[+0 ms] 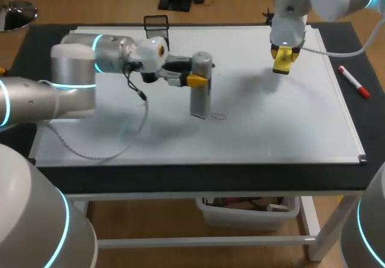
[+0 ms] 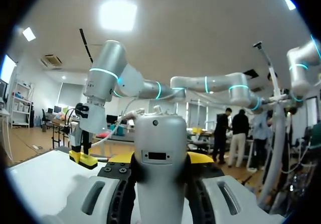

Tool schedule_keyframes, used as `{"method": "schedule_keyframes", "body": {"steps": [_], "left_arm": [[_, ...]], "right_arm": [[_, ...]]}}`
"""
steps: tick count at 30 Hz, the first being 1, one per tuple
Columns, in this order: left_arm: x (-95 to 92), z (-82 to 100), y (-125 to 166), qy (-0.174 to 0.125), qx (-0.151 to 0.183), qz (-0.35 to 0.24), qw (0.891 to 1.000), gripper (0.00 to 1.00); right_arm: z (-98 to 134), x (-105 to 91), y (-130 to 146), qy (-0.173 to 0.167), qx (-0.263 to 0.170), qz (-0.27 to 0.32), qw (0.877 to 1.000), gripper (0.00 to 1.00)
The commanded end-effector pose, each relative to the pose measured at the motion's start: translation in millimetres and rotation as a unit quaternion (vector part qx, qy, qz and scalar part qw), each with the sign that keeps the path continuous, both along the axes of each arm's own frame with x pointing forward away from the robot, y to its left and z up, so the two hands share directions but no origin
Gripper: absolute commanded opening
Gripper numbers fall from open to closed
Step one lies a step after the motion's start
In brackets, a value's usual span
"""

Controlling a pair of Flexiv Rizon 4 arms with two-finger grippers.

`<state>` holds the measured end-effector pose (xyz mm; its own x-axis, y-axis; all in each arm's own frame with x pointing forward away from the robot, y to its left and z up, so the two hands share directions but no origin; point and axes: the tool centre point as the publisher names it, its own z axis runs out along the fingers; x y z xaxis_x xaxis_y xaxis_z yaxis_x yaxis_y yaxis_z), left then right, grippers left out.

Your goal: Pick up the inspection probe, press it on each red-marked spot on the whiteboard one by one, put down the probe, pick up the eraser, and wipe off all the red marks.

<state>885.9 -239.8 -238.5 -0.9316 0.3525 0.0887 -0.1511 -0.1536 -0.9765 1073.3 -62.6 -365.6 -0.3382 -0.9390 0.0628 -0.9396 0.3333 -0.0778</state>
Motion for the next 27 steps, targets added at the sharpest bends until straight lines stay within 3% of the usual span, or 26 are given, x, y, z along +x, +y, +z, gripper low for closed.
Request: {"method": "schedule_keyframes", "body": {"steps": [1,16,27], "left_arm": [[5.0,-7.9,-17.5,0.001,-0.008,-0.027,1.0,0.0],[19.6,-25.5,-44.8,0.008,-0.005,-0.041,0.999,0.0],[24.5,-33.1,-47.4,0.012,0.004,-0.042,0.999,0.0]], "right_arm": [[0.9,0.5,-0.8,0.0,-0.001,0.001,1.0,0.0],[0.9,0.5,-0.8,0.0,-0.001,0.001,1.0,0.0],[0.9,0.5,-0.8,0.0,-0.001,0.001,1.0,0.0]]}}
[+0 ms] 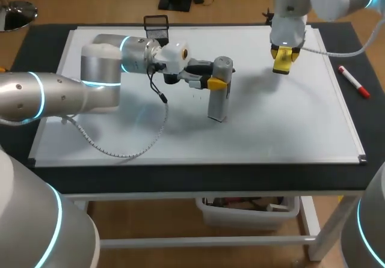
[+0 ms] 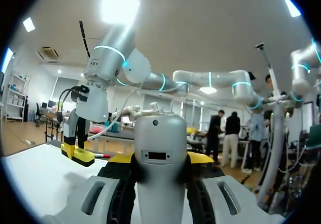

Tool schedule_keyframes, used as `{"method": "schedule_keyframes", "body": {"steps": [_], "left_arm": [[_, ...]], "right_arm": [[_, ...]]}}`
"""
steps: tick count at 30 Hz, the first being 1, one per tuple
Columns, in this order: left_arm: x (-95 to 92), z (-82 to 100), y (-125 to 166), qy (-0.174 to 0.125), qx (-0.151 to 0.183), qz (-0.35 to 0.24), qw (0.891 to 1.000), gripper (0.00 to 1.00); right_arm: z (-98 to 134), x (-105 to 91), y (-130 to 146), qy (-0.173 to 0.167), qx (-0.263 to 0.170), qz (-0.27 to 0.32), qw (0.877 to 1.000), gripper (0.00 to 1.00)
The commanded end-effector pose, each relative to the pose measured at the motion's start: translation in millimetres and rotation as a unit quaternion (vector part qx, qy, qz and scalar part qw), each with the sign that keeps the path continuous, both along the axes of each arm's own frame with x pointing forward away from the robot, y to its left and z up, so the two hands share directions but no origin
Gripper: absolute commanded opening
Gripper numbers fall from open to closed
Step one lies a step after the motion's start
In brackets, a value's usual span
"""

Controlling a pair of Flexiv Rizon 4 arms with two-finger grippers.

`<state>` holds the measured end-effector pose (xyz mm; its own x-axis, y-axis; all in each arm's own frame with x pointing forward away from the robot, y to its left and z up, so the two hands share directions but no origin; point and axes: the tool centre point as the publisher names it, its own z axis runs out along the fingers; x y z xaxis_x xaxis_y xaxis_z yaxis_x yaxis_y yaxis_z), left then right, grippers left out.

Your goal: Pick up the inspection probe, press it on each red-marked spot on the whiteboard one by one, put down the probe, pick up the eraser, and wipe off all the red marks.

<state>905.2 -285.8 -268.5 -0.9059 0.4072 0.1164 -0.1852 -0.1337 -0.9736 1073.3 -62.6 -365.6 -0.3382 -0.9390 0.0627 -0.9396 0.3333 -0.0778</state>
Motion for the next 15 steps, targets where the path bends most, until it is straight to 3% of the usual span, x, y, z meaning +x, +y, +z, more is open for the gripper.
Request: {"method": "schedule_keyframes", "body": {"steps": [1,15], "left_arm": [[5.7,-4.2,-1.3,-0.001,0.0,-0.012,1.0,0.0],[10.0,-11.2,-0.9,0.002,0.008,-0.014,1.0,0.0]], "right_arm": [[0.9,0.5,-0.8,0.0,-0.001,0.001,1.0,0.0],[0.9,0.5,-0.8,0.0,-0.001,0.001,1.0,0.0]]}}
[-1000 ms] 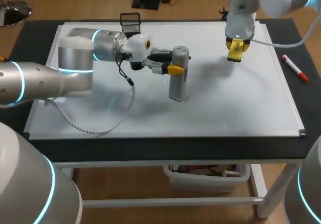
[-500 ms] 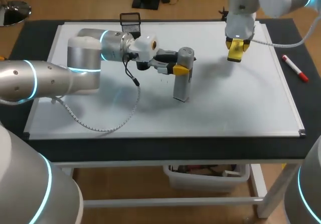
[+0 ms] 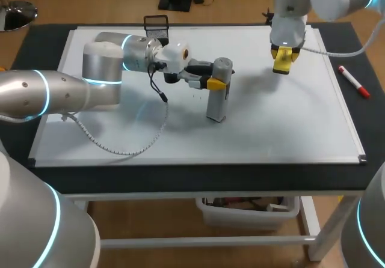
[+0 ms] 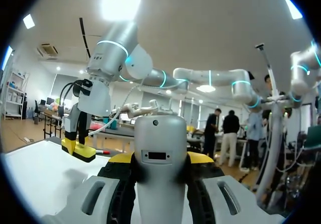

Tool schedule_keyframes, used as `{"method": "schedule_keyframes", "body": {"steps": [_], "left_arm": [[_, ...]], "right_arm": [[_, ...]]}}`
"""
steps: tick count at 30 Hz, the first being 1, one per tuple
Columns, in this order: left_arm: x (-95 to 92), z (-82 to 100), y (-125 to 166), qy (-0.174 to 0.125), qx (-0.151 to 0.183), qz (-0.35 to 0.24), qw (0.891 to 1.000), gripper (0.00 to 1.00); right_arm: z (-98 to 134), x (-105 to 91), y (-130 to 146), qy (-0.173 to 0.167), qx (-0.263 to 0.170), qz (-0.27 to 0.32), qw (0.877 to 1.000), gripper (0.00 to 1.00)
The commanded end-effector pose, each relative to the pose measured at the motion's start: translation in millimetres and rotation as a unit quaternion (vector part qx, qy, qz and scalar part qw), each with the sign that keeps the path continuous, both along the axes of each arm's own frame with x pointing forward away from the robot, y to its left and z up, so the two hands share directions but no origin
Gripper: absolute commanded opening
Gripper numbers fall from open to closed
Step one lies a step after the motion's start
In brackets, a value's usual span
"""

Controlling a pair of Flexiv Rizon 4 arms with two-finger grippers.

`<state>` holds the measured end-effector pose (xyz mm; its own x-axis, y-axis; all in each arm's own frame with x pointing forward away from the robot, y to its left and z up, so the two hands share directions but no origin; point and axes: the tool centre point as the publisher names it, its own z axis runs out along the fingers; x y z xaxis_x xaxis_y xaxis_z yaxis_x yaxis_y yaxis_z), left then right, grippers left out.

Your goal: Pick up the inspection probe, press it on each red-marked spot on the whiteboard one by one, put down the probe, pick up the eraser, and wipe off all the red marks.

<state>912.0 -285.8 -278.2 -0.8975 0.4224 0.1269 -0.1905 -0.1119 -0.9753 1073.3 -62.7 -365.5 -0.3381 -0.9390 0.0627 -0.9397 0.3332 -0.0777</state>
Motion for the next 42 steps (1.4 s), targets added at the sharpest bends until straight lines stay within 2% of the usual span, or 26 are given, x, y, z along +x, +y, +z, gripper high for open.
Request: {"method": "schedule_keyframes", "body": {"steps": [1,42], "left_arm": [[3.2,-1.7,-0.9,0.001,-0.001,-0.004,1.0,0.0],[-0.5,-9.7,6.6,-0.009,0.001,-0.009,1.0,0.0]], "right_arm": [[0.8,0.5,-0.7,0.0,-0.001,0.001,1.0,0.0],[0.8,0.5,-0.7,0.0,-0.001,0.001,1.0,0.0]]}}
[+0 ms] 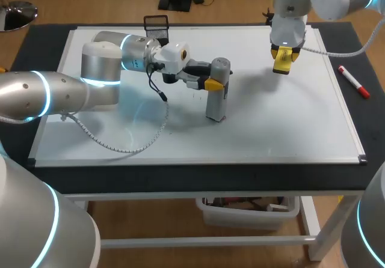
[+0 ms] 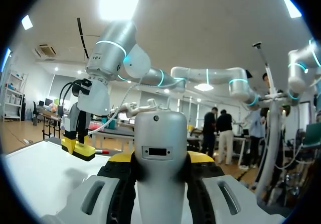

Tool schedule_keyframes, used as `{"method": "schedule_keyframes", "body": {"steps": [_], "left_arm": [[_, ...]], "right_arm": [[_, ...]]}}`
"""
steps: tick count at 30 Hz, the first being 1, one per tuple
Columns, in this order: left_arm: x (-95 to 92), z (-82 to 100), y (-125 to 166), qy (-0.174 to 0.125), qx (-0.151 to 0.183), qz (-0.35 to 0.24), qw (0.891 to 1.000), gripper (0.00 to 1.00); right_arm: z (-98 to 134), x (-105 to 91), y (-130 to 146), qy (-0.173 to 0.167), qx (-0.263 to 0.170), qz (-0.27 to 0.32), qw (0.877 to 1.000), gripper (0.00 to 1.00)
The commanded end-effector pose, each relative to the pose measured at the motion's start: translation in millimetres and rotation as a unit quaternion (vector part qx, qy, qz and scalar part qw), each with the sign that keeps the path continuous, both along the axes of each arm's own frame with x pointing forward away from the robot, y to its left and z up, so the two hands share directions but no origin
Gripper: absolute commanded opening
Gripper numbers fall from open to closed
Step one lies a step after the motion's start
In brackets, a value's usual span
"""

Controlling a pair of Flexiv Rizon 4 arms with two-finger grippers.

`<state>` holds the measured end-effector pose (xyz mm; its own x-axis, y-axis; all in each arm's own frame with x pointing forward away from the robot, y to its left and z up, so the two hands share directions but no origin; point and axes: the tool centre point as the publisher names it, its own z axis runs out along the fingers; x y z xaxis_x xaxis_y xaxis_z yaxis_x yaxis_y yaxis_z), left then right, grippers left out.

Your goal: Pick up the inspection probe, press it on each red-marked spot on the whiteboard one by one, put down the probe, pick up the eraser, and wipe off all the red marks.

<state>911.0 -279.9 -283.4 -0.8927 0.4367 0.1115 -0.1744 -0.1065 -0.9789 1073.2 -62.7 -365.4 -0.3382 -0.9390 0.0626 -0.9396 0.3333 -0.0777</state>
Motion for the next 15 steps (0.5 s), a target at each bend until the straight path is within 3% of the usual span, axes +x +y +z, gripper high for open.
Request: {"method": "schedule_keyframes", "body": {"steps": [1,6,15], "left_arm": [[0.5,-4.5,0.9,0.0,0.0,0.0,1.0,0.0],[1.8,-3.8,2.0,0.003,0.0,0.003,1.0,0.0],[22.3,22.7,26.1,-0.009,-0.012,0.055,0.998,0.0]], "right_arm": [[0.7,0.6,-0.7,0.0,-0.001,0.001,1.0,0.0],[0.7,0.6,-0.7,0.0,-0.001,0.001,1.0,0.0],[0.7,0.6,-0.7,0.0,-0.001,0.001,1.0,0.0]]}}
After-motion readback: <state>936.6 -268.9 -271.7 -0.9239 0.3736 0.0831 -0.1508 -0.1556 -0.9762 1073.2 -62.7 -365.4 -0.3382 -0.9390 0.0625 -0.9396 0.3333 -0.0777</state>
